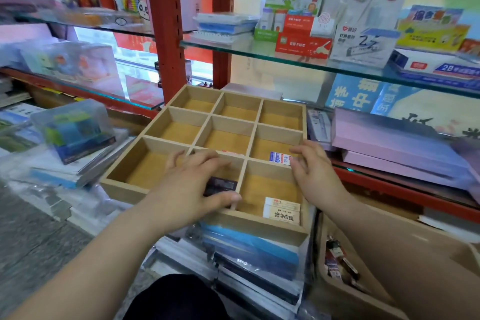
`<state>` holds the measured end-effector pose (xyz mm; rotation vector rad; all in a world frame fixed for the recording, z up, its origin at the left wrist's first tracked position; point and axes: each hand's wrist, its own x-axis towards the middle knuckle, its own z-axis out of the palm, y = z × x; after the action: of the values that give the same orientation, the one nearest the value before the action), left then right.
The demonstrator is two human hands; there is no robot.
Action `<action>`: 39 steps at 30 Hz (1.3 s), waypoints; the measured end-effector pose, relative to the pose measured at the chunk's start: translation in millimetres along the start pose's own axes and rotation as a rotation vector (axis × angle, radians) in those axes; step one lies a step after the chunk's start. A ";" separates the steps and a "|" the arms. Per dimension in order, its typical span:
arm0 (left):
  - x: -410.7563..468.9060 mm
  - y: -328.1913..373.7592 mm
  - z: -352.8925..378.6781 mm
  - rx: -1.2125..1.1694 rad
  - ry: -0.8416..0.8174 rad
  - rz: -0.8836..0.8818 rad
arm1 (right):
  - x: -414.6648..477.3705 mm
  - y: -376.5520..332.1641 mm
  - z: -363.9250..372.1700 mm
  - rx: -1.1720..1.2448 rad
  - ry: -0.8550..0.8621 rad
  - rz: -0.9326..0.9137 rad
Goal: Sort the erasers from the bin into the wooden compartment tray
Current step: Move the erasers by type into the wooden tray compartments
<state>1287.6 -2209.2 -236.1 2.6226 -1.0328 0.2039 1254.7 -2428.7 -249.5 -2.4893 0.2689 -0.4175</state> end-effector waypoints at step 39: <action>35.6 74.5 17.1 -0.584 0.101 0.319 | -8.9 27.2 -25.7 0.323 -0.008 -0.075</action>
<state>1262.9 -2289.2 -225.8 1.9073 -1.2462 0.0846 1234.7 -2461.5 -247.7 -2.1883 0.0956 -0.4436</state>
